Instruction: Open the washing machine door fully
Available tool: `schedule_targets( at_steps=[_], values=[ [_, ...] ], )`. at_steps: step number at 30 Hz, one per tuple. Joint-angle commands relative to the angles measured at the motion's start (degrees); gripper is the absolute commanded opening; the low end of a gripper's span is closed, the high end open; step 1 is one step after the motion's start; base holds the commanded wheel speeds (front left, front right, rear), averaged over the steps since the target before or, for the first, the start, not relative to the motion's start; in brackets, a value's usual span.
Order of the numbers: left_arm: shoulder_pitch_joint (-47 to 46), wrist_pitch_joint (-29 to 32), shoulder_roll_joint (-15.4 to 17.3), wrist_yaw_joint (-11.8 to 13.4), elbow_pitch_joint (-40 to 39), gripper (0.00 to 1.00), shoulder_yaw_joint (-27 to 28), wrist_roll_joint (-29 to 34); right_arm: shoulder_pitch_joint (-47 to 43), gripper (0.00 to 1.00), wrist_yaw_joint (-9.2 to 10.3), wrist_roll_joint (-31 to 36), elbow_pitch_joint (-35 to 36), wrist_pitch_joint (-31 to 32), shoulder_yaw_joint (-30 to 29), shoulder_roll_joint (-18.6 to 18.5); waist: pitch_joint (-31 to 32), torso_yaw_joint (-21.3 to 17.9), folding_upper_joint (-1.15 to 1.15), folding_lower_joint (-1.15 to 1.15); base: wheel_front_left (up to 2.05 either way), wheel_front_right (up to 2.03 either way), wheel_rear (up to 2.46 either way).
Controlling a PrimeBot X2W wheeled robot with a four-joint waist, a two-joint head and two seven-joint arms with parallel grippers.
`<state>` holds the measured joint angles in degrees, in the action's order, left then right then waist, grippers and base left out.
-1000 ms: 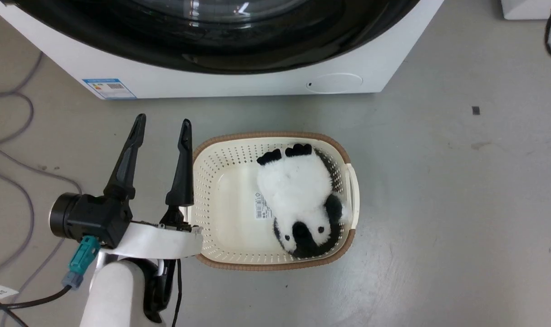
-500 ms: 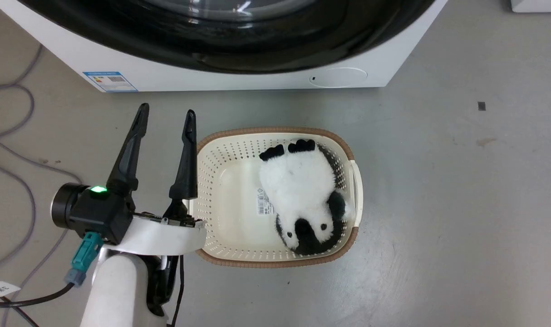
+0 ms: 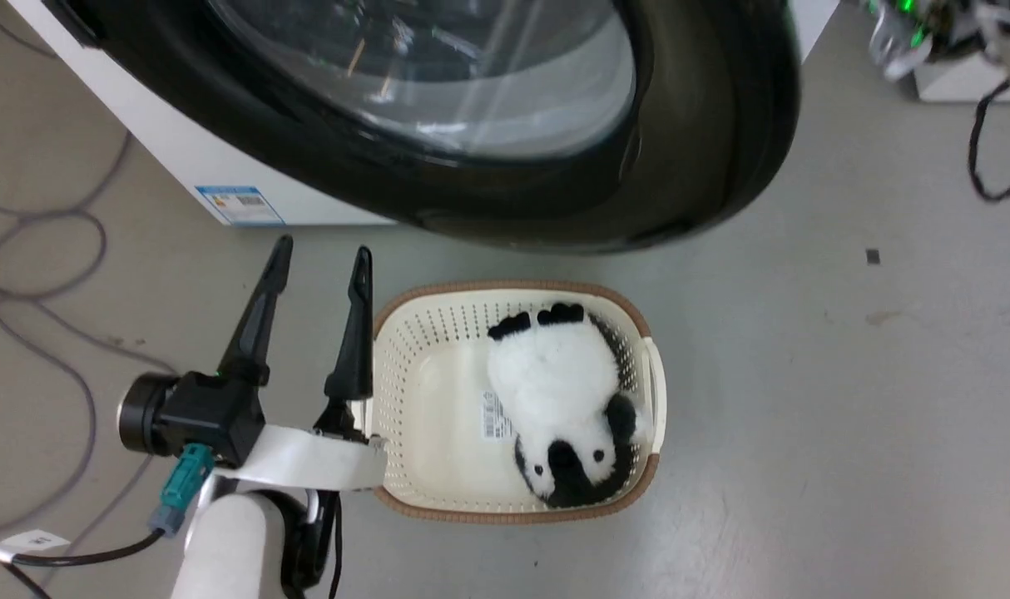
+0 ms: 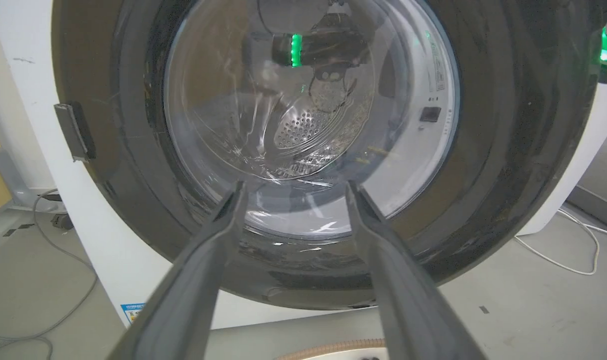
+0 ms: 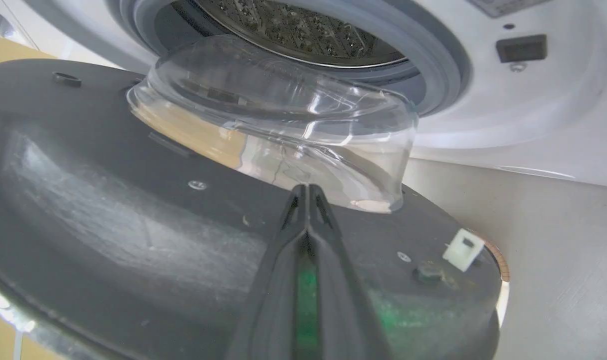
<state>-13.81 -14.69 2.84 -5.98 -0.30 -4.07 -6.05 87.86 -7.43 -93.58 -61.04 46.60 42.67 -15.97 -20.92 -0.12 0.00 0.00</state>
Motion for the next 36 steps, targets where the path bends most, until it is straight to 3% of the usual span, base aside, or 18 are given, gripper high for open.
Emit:
schedule_targets(
  at_steps=[1,18,28,36],
  values=[
    [0.96,-0.30,0.04,0.32,0.39,1.00,-0.02,0.41,-2.39,0.00,-0.06,-0.73,1.15,0.42,-0.28,-0.28,1.80,0.25,0.00,0.00,0.00,0.00,0.00],
    [10.19,-0.30,0.04,1.11,5.52,1.00,-1.48,0.75,-26.67,0.00,-0.06,-7.69,17.39,2.42,-0.38,-1.58,14.05,1.08,0.00,0.00,0.00,0.00,0.00],
    [11.57,-0.30,0.04,1.71,6.83,1.00,-2.29,0.27,-34.28,0.00,-0.06,-10.94,26.71,0.00,1.48,-0.73,15.97,1.59,0.00,0.00,0.00,0.00,0.00],
    [11.70,-0.30,0.04,2.02,7.37,1.00,-2.27,-0.01,-37.14,0.00,-0.06,-13.21,29.46,-3.23,3.32,-1.54,16.23,1.67,0.00,0.00,0.00,0.00,0.00]
  ],
)
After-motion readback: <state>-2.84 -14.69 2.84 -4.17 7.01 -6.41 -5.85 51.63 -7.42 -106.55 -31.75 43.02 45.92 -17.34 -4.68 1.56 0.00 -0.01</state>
